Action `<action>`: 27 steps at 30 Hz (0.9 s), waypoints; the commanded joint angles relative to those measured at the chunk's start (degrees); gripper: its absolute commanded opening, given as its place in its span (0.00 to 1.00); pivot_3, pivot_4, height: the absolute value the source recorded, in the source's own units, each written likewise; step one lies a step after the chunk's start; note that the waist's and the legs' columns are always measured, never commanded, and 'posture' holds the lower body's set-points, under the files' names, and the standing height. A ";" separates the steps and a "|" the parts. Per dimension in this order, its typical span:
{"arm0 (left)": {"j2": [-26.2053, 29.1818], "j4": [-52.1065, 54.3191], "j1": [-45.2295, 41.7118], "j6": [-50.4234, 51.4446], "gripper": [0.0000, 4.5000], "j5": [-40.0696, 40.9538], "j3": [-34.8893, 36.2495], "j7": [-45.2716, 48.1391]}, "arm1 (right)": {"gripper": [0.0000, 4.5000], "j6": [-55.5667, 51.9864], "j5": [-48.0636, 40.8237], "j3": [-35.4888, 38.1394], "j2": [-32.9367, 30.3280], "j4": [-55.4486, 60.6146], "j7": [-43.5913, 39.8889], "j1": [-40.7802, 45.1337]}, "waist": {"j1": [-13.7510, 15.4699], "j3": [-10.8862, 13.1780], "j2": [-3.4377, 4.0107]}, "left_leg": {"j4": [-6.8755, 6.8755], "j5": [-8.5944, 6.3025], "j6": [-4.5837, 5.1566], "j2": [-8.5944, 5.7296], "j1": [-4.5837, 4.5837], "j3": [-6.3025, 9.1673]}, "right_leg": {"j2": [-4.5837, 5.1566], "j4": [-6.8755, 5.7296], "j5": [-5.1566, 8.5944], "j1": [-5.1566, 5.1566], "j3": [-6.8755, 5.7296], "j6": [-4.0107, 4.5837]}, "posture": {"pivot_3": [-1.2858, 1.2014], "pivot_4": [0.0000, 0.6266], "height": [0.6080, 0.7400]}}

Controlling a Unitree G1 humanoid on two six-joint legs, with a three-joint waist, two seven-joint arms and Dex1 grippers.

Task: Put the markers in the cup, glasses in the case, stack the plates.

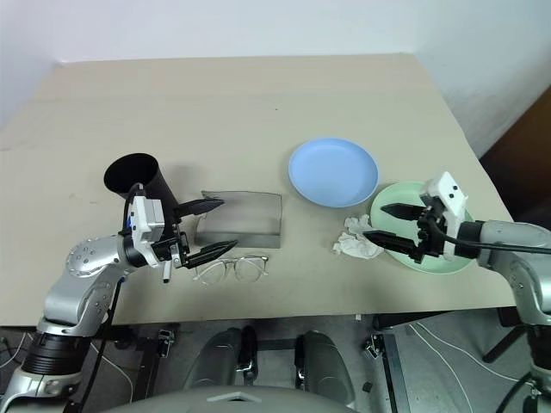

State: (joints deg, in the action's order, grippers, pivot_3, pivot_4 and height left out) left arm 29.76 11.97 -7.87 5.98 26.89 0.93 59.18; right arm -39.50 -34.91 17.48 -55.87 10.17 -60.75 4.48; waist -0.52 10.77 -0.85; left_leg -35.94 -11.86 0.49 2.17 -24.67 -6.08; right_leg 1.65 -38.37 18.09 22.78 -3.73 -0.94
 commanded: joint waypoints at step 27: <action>-1.20 -1.75 -3.14 -2.84 0.99 -1.23 -0.38 0.32 | 0.65 1.53 10.54 -6.06 -5.44 0.17 -1.92 -6.45 | -0.01 0.00 -0.01 | -0.10 0.00 0.02 0.01 0.00 -0.01 | -0.06 0.00 0.05 -0.05 0.01 -0.27 | 0.52 0.24 0.81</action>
State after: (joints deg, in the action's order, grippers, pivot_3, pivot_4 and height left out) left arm 28.15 8.47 -11.28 4.05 25.52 0.27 59.55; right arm -38.22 -24.77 11.32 -60.15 10.65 -62.33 -2.64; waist -0.54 10.77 -0.86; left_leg -36.05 -11.86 0.51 2.17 -24.67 -6.09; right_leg 1.60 -38.36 18.14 22.73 -3.73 -1.20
